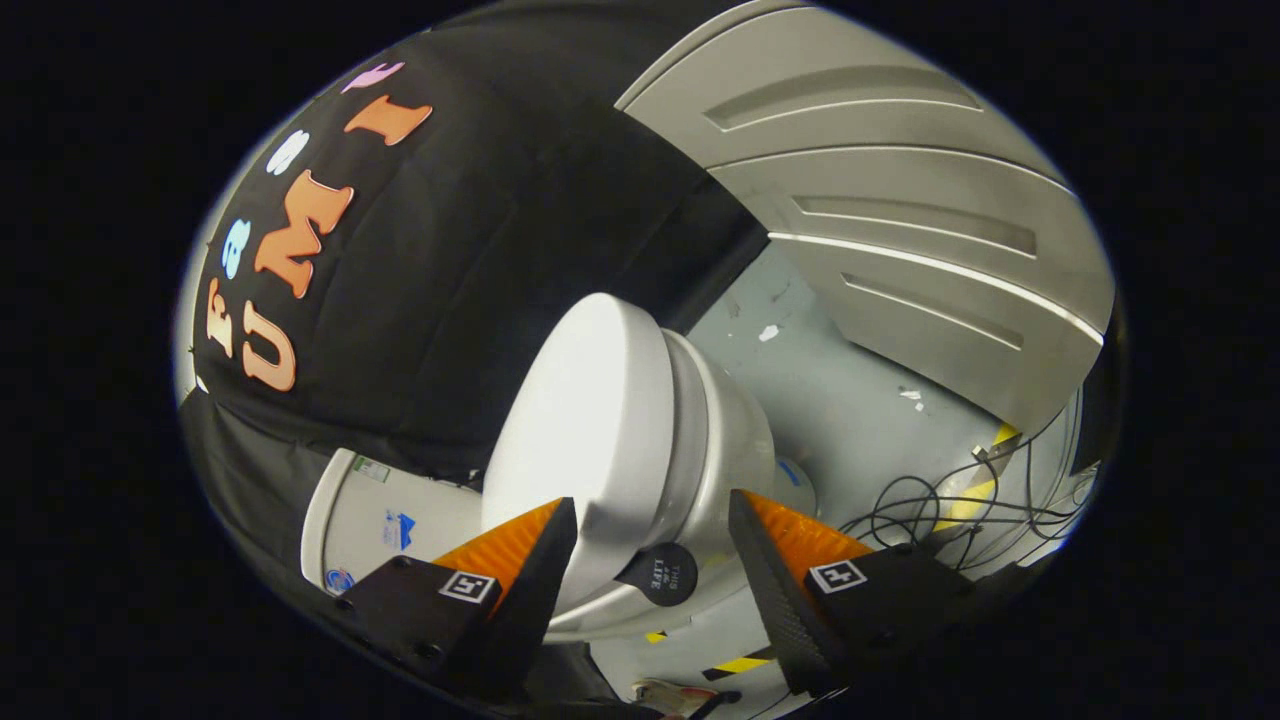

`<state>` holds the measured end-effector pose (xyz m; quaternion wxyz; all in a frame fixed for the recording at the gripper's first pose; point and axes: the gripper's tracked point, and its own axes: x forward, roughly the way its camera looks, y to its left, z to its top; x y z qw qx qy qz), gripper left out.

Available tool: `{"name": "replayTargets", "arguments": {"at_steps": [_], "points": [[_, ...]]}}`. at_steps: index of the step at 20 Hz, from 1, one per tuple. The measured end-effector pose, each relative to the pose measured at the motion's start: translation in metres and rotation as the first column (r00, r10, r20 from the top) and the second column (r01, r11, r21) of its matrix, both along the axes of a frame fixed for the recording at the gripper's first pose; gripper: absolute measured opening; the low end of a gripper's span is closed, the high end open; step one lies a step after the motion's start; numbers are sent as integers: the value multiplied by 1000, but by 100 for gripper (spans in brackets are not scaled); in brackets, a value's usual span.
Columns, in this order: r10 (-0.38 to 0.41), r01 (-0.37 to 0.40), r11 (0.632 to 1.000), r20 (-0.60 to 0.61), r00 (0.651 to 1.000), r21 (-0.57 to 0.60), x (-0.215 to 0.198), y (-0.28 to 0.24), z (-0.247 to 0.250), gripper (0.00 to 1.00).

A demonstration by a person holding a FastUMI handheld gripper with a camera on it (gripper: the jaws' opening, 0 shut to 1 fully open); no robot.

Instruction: Open the toilet lid.

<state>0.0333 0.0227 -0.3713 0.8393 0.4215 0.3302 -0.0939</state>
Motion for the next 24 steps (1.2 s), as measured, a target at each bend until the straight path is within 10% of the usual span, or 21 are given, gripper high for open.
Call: {"name": "replayTargets", "arguments": {"at_steps": [12, 24], "points": [[94, -96, 995, -89, 992, -20, -7, 15, -22, 97], [144, -131, 981, -89, 986, 140, -9, 33, -18, 55]]}}
